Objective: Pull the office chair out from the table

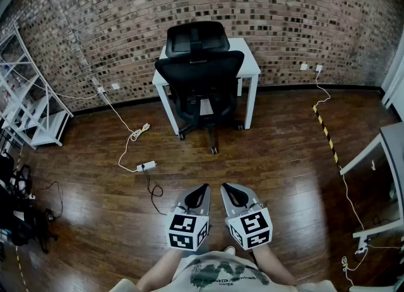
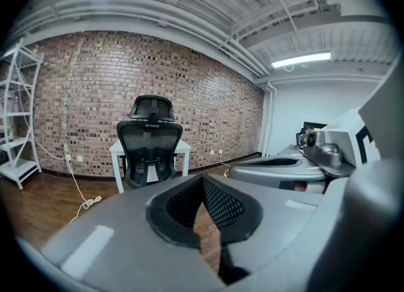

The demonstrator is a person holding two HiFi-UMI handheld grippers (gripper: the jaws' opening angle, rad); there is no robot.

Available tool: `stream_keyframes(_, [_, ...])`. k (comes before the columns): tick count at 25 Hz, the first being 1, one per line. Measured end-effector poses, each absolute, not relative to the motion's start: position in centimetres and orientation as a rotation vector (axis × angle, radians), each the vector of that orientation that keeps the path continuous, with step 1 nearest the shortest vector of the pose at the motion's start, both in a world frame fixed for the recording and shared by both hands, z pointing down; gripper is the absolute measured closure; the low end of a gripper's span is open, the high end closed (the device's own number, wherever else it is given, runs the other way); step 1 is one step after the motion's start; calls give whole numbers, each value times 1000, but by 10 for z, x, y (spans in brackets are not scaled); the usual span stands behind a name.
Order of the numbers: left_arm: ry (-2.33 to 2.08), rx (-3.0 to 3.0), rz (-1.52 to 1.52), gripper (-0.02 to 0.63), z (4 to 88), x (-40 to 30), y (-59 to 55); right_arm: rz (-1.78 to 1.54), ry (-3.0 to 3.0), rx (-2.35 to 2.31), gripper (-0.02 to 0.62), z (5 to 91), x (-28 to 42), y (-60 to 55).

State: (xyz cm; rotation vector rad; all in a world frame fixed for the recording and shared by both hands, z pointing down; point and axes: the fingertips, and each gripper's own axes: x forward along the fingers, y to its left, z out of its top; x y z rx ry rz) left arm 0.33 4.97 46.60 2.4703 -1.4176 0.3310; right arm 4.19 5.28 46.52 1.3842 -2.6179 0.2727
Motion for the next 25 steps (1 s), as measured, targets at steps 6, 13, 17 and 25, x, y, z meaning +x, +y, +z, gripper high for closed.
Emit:
stream_keyframes(6, [-1442,2441,319,592,468,5,18,275,-2612,1380,595,470,54,21])
stream_keyframes(13, [-1445,2425,299,592,478,-8,-47,257,-2599,1378,595,477,46,-46])
stream_keyframes(17, [-1438,2428,282,592,475,-24,-101,247,-2584,1384,595,475,31,-99])
stream_keyframes(25, [-1365,2460,267,592,466,-55,-195,251,-2551,1424,595,466,-6,-192])
